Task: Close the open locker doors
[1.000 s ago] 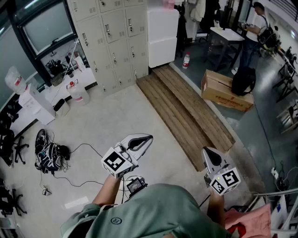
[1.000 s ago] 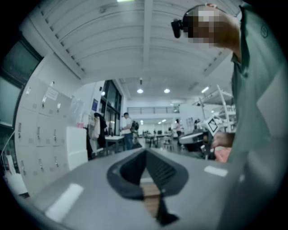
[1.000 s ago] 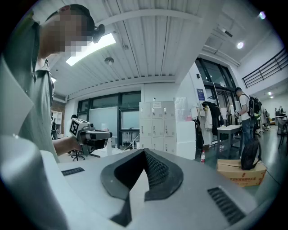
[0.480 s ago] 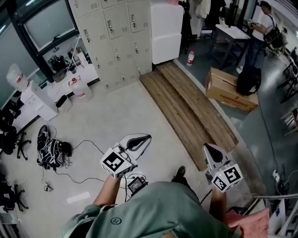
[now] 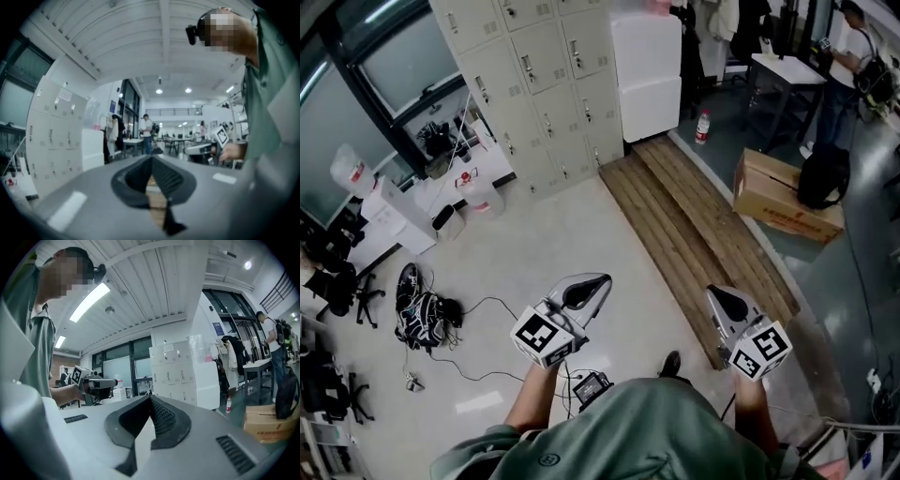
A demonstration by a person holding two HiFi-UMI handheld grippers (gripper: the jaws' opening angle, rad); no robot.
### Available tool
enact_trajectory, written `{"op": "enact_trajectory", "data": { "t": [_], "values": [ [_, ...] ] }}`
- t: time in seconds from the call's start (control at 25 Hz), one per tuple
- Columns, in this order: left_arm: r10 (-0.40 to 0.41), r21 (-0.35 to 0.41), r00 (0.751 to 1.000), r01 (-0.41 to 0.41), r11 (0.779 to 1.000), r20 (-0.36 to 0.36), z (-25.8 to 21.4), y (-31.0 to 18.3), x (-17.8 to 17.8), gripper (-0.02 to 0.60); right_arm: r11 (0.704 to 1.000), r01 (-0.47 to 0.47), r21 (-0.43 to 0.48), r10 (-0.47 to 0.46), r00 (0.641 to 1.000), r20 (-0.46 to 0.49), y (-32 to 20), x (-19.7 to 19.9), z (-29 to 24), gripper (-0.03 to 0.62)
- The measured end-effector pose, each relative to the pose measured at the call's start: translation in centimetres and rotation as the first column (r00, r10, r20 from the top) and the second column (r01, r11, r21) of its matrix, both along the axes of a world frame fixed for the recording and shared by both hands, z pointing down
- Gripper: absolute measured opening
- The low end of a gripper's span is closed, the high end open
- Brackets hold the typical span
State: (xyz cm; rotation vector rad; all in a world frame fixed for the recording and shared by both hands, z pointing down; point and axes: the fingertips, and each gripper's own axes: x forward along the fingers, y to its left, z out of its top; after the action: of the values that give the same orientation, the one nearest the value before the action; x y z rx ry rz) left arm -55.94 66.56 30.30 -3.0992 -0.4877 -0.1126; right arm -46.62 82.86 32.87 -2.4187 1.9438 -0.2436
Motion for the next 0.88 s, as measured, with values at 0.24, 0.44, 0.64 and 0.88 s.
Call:
{"op": "enact_trajectory", "data": {
  "t": [0.24,0.44,0.64,0.88],
  "values": [
    [-0.052,0.055,0.998,0.054,0.997,-0.027,0.6,2.0,5.3,0.003,0.995,0.099,0.016,-0.098,0.994,-0.046,-0.9,7.2,-0.4,-0.003],
    [-0.163,0.02,0.986,0.164,0.986,-0.035,1.5,2.0,7.5,0.003,0.988,0.154,0.001,-0.154,0.987,-0.048,-0.4,11.9,1.0,-0.003],
    [-0.164,0.065,0.985,0.167,0.984,-0.05,-0.8,2.8,10.7,0.003,0.984,0.179,0.021,-0.178,0.983,-0.037,-0.8,16.1,-0.2,-0.003],
    [-0.239,0.104,0.971,0.234,0.967,0.032,0.7,0.0,11.0,0.003,0.974,0.222,0.052,-0.224,0.974,0.036,-3.6,16.5,1.3,-0.003]
  ]
}}
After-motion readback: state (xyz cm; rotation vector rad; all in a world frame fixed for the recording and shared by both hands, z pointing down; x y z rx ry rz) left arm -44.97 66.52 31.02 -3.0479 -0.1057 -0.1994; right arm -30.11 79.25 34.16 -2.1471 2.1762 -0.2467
